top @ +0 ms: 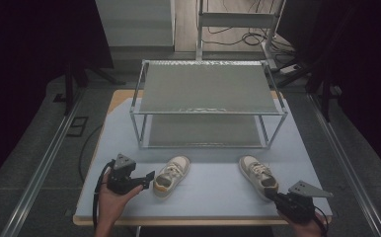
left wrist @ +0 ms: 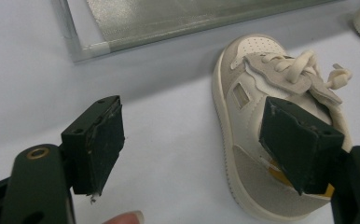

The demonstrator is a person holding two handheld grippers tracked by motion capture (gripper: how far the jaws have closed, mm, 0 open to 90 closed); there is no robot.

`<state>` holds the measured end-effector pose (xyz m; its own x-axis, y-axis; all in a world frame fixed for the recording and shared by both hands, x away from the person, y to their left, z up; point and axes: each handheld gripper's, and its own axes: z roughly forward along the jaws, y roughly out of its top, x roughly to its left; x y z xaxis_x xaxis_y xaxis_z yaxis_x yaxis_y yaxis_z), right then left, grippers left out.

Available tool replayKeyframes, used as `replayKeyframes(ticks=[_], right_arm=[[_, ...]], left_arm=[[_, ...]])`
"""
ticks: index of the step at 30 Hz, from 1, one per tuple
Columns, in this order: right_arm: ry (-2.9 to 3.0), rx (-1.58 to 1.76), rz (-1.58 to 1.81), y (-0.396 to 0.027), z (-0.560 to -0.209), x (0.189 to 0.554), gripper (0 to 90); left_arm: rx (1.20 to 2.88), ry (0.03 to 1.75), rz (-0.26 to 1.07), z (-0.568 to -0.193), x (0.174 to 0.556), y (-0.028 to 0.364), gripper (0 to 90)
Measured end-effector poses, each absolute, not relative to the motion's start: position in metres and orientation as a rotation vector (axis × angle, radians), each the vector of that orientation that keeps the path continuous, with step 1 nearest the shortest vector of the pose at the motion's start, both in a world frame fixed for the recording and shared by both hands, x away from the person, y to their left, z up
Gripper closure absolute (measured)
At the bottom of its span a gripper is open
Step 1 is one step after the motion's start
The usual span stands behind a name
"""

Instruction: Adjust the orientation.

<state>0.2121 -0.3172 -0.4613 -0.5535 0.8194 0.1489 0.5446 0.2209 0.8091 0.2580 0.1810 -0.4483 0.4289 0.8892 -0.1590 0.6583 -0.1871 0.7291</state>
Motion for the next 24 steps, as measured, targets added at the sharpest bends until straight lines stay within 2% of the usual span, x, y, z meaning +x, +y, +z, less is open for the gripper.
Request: replayKeyframes(ticks=[6, 11, 15, 19, 24], right_arm=[[2.191, 1.279, 1.257, -0.319, -0.462, 0.212, 89.0], [2.198, 1.239, 1.31, -0.315, -0.456, 0.209, 83.2], [2.164, 1.19, 1.359, -0.313, -0.445, 0.204, 72.4], [2.092, 1.205, 1.379, -0.317, -0.437, 0.205, 55.5], [2.066, 1.242, 1.358, -0.323, -0.433, 0.215, 45.9]], left_arm=[[1.932, 1.302, 0.387, -0.448, 0.258, 0.179, 21.7], [1.933, 1.299, 0.387, -0.447, 0.257, 0.179, 21.7], [1.937, 1.291, 0.39, -0.445, 0.255, 0.177, 21.7], [1.94, 1.277, 0.397, -0.441, 0.253, 0.175, 21.6], [1.942, 1.256, 0.389, -0.435, 0.252, 0.172, 21.2]])
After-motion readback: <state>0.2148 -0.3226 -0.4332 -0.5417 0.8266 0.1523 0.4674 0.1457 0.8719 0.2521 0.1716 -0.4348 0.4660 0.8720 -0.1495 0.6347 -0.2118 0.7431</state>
